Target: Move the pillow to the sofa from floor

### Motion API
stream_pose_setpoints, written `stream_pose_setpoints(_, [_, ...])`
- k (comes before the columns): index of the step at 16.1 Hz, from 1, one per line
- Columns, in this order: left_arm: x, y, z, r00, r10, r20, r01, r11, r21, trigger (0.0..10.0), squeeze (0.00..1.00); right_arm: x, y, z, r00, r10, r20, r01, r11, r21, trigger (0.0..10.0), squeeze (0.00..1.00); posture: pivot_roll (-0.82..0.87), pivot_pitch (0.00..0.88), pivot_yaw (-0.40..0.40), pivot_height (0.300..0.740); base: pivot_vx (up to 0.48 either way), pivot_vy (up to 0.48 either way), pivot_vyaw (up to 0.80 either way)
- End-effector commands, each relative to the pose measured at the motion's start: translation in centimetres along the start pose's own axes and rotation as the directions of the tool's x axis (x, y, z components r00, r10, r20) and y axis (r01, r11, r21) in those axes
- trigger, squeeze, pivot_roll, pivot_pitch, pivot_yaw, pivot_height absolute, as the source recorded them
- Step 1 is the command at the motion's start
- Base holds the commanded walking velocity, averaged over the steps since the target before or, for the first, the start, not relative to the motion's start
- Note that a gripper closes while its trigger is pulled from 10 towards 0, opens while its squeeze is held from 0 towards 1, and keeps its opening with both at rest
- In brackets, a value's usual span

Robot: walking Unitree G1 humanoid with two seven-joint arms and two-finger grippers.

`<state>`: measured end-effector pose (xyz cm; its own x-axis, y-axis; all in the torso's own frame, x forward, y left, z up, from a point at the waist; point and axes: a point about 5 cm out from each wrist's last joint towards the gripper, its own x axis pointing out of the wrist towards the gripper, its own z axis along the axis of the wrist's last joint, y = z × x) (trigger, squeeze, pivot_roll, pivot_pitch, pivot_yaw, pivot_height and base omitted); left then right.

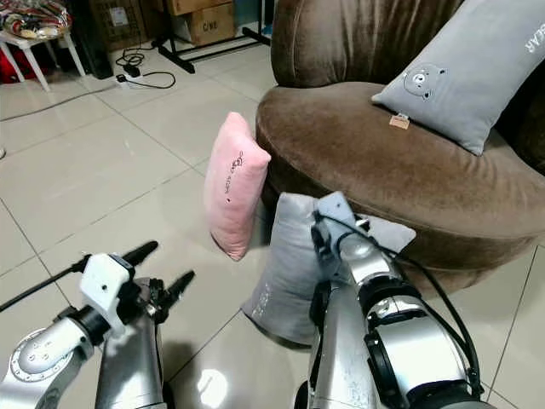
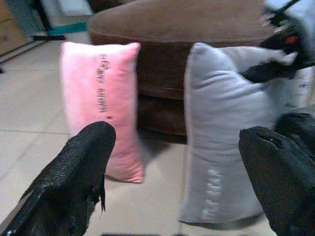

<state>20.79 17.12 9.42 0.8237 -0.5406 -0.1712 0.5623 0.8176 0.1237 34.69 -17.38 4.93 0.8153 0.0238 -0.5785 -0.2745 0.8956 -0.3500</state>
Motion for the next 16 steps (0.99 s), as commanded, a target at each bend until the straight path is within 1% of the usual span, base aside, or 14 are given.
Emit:
stream_pose_setpoints(1, [-0.2,-0.5,0.0,0.999,-0.049,-0.017,0.049,0.999,-0.013,10.0,0.0,-0.1,0.8,-2.4,0.995,0.041,-0.087,-0.04,0.999,0.007,0.0,0.0,0.04,0.057,-0.02,0.374,0.0,0.0,0.0])
stream_pose_setpoints(2, [-0.2,-0.6,-0.1,0.998,-0.065,-0.025,0.065,0.998,-0.018,10.0,0.0,-0.1,0.9,-2.4,0.995,0.052,-0.084,-0.051,0.999,0.017,0.0,0.0,0.04,0.055,-0.021,0.374,0.0,0.0,0.0])
stream_pose_setpoints(6, [-0.2,-0.6,-0.1,0.998,-0.065,-0.025,0.065,0.998,-0.018,10.0,0.0,-0.1,0.9,-2.4,0.995,0.052,-0.084,-0.051,0.999,0.017,0.0,0.0,0.04,0.055,-0.021,0.374,0.0,0.0,0.0])
stream_pose_setpoints(7, [-0.3,-1.0,0.0,0.992,-0.121,-0.022,0.12,0.991,-0.059,10.0,0.0,-0.1,1.1,-2.3,0.995,0.065,-0.071,-0.064,0.998,0.028,0.0,0.0,0.04,0.045,-0.021,0.374,0.0,0.0,0.0])
stream_pose_setpoints(8, [-0.5,-1.7,0.2,0.976,-0.216,-0.019,0.212,0.967,-0.139,10.0,0.0,-0.1,1.5,-2.2,0.995,0.084,-0.055,-0.082,0.996,0.035,0.0,0.0,0.04,0.041,-0.022,0.374,0.0,0.0,0.0])
stream_pose_setpoints(10, [-0.9,-2.2,-0.2,0.96,-0.275,-0.053,0.263,0.949,-0.174,10.0,0.0,0.0,1.8,-2.1,0.994,0.094,-0.051,-0.092,0.995,0.033,0.0,0.0,0.04,0.031,-0.027,0.374,0.0,0.0,0.0])
stream_pose_setpoints(16, [-0.6,-1.6,0.1,0.961,-0.27,-0.056,0.258,0.952,-0.167,10.0,0.0,0.0,2.0,-1.7,0.994,0.106,-0.03,-0.105,0.994,0.031,0.0,0.0,0.04,0.008,-0.03,0.374,0.0,0.0,0.0])
